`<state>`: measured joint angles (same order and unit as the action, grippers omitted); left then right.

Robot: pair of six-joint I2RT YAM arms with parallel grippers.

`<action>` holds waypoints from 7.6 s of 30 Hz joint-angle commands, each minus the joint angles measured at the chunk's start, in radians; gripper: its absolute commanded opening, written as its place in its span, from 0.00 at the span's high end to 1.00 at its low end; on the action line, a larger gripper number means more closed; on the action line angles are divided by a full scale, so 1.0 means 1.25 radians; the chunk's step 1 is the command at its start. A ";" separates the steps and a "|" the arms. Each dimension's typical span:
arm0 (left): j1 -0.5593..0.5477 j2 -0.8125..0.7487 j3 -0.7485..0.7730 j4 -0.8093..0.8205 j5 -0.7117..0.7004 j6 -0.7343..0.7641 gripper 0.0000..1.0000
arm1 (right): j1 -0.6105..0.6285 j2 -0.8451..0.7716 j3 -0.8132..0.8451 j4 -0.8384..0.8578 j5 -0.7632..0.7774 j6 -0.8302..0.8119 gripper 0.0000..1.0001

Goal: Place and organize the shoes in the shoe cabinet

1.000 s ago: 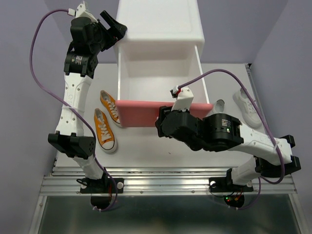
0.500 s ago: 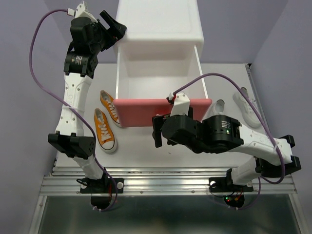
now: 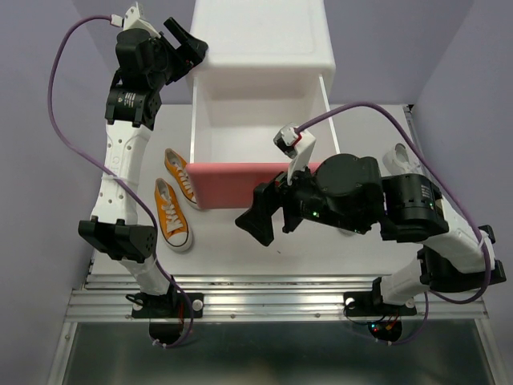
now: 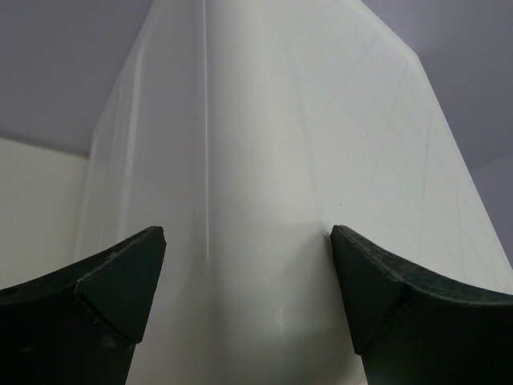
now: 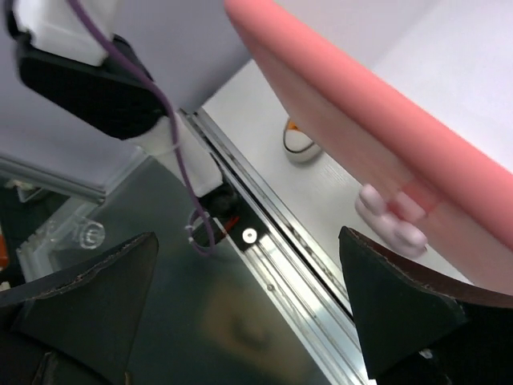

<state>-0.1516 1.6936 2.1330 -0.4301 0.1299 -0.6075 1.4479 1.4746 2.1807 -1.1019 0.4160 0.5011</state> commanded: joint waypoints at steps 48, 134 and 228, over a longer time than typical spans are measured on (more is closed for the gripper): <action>0.018 0.063 -0.033 -0.239 -0.052 0.053 0.06 | -1.033 0.122 -0.259 -0.056 -0.109 0.041 0.00; 0.019 0.048 -0.069 -0.246 -0.077 0.064 0.06 | -1.121 0.082 0.133 0.520 -0.205 0.001 0.99; 0.019 -0.028 -0.231 -0.207 -0.121 0.025 0.06 | -0.460 0.108 -0.170 0.613 -0.313 0.223 0.99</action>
<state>-0.1524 1.6062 1.9419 -0.2821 0.0814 -0.7086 0.8627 1.6001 1.8877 -0.4133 0.0124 0.7586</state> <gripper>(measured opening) 0.942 0.057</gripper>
